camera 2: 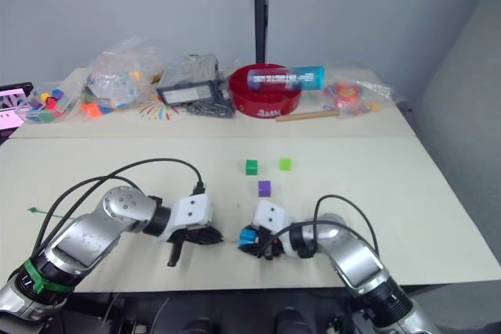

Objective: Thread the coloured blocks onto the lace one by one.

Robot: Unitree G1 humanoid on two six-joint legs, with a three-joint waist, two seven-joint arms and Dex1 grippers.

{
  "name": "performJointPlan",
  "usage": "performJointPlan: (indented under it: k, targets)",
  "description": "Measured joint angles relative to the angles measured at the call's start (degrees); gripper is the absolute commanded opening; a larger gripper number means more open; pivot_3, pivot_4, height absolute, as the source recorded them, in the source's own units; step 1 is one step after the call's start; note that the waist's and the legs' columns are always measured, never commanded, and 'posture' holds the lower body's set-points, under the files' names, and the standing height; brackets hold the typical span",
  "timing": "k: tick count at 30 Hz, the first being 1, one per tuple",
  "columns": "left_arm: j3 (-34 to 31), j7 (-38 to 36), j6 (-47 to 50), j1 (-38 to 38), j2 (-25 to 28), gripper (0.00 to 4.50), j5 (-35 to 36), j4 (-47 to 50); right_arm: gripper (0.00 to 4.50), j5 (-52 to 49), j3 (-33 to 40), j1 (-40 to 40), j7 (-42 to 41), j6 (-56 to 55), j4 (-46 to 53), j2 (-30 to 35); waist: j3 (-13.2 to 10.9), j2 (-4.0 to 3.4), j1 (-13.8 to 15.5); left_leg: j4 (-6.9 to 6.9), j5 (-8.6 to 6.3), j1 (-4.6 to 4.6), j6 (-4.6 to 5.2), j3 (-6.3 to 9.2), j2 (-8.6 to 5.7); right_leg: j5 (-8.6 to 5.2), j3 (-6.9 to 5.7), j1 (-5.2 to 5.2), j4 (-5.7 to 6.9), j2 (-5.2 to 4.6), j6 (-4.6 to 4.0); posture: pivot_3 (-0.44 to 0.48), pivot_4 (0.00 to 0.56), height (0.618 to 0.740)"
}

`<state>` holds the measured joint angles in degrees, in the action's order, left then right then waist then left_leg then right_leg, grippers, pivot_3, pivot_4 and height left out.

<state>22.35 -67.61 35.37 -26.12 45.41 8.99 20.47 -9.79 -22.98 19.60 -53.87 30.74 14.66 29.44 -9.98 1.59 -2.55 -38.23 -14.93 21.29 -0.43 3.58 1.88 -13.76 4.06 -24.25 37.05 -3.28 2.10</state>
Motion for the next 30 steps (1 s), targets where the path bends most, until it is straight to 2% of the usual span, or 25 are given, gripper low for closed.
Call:
performJointPlan:
  k: [30]
  targets:
    - [0.37, 3.18, 2.24, -0.21, -0.77, 0.0, -1.09, 1.79, 1.36, 0.04, -0.79, 0.06, -0.08, 1.07, 1.72, 0.77, 0.0, 0.0, 0.07, 0.0, 0.0, 0.0, 0.0, 0.0, 0.0, 0.0, 0.0, 0.0, 0.0, 0.0, 0.0, 0.0, 0.15, 0.731]
